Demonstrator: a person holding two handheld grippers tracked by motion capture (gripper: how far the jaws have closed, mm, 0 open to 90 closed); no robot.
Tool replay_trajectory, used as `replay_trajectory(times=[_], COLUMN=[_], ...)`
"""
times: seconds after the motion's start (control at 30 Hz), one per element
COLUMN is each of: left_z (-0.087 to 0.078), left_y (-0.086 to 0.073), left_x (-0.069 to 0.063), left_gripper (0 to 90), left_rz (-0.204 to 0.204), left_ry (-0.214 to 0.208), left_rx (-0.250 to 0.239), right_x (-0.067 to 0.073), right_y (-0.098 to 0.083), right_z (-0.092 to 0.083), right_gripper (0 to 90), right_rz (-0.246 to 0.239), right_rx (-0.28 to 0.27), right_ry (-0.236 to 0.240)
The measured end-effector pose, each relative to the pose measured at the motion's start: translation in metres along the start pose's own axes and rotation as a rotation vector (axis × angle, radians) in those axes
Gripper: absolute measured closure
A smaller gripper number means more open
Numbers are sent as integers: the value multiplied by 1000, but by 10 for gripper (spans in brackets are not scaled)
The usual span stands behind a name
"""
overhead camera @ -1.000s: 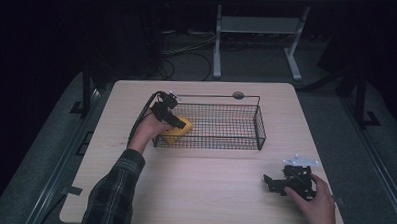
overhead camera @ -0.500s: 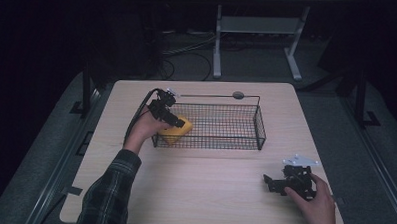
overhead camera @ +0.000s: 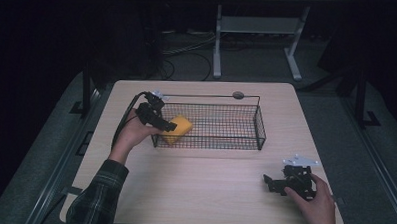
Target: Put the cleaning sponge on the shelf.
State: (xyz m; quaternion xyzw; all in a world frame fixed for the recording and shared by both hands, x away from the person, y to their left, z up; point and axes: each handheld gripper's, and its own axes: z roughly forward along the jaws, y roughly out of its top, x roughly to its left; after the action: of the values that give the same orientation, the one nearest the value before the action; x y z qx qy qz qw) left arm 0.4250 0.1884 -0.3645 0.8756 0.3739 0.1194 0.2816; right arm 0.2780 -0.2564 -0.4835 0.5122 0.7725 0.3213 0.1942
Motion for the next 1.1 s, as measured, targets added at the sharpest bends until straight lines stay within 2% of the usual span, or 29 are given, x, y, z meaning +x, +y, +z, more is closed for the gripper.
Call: replay_trajectory(times=[0.13, 0.23, 0.4, 0.43, 0.77, 1.1], left_z=[-8, -18, -27, -29, -38, -41], left_y=[-7, -18, -31, -38, -75, -109], left_x=[-1, -3, -5, -6, -13, -16], left_gripper=[135, 135, 135, 135, 136, 136], left_rz=[3, 8, 7, 5, -11, -16], left_ry=[6, 19, 31, 38, 51, 83], left_rx=[-12, -22, -28, -28, -45, -38], right_x=[0, 0, 0, 0, 0, 0], right_y=[0, 0, 0, 0, 0, 0], right_z=[0, 0, 0, 0, 0, 0], right_gripper=[0, 0, 0, 0, 0, 0], right_rz=[0, 0, 0, 0, -1, 0], right_rx=[0, 0, 0, 0, 0, 0], right_ry=[0, 0, 0, 0, 1, 0])
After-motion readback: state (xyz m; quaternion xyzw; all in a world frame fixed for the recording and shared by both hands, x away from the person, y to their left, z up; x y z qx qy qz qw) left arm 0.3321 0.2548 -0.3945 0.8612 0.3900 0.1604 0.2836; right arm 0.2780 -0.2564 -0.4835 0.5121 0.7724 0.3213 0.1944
